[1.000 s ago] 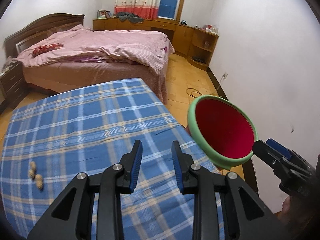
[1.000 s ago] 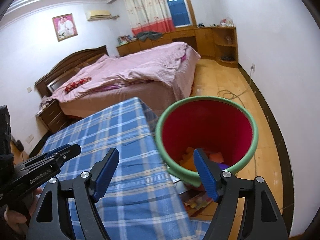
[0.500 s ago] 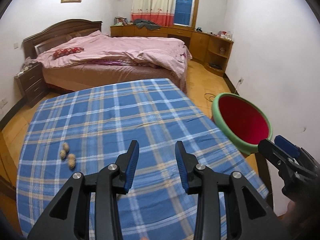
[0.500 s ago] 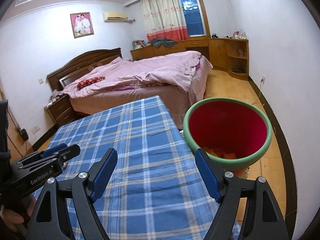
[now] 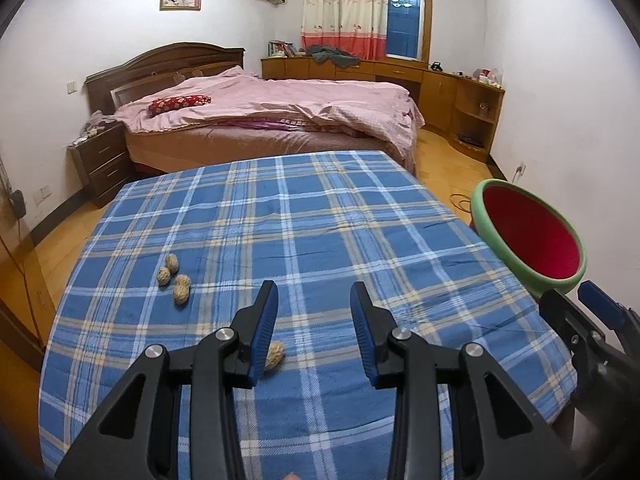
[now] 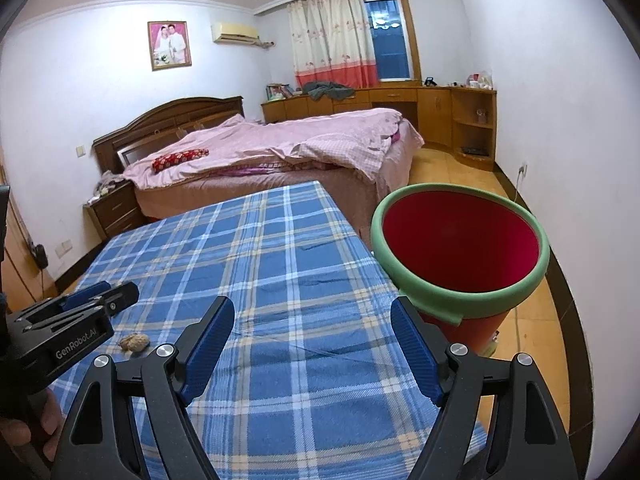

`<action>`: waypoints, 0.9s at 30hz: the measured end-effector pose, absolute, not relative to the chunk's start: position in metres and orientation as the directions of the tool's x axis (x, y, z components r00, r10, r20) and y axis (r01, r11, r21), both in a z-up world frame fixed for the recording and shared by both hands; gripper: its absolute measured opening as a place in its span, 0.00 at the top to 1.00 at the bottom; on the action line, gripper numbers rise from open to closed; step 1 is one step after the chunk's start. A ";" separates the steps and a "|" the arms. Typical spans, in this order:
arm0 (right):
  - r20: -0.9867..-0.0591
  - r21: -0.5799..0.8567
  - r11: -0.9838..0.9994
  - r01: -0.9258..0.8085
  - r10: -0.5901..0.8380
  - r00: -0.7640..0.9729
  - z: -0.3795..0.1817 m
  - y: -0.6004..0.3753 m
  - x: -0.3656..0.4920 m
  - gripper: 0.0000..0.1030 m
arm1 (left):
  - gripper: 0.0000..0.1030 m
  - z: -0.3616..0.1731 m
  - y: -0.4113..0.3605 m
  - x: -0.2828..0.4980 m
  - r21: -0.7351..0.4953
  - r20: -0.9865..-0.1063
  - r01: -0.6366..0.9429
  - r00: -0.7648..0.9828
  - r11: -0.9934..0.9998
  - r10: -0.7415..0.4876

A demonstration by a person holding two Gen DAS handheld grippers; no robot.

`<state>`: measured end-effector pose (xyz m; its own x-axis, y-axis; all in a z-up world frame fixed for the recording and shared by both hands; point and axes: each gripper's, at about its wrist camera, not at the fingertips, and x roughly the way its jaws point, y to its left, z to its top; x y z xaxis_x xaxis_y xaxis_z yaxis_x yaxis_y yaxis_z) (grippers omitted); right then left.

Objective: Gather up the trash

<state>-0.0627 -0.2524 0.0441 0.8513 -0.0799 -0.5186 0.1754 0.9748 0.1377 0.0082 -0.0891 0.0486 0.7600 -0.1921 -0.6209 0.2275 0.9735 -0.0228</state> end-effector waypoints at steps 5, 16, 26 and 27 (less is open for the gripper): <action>-0.523 0.140 0.974 0.179 -0.081 0.849 0.039 -0.252 -0.064 0.21 | 0.64 0.041 -0.088 0.010 -0.017 -0.636 0.210 0.752 0.978 -0.173; -0.529 0.150 0.971 0.187 -0.081 0.845 0.036 -0.258 -0.064 0.21 | 0.64 0.039 -0.089 0.010 -0.005 -0.629 0.196 0.762 0.981 -0.155; -0.527 0.149 0.971 0.186 -0.081 0.846 0.036 -0.260 -0.064 0.21 | 0.64 0.040 -0.088 0.010 -0.003 -0.622 0.191 0.768 0.982 -0.151; -0.527 0.149 0.971 0.185 -0.080 0.846 0.036 -0.259 -0.064 0.21 | 0.64 0.041 -0.088 0.011 -0.003 -0.622 0.191 0.769 0.982 -0.151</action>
<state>-0.0640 -0.2592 0.0360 0.8459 -0.0803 -0.5272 0.1853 0.9713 0.1494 0.0105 -0.0879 0.0406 0.7686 -0.1511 -0.6216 0.1907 0.9816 -0.0028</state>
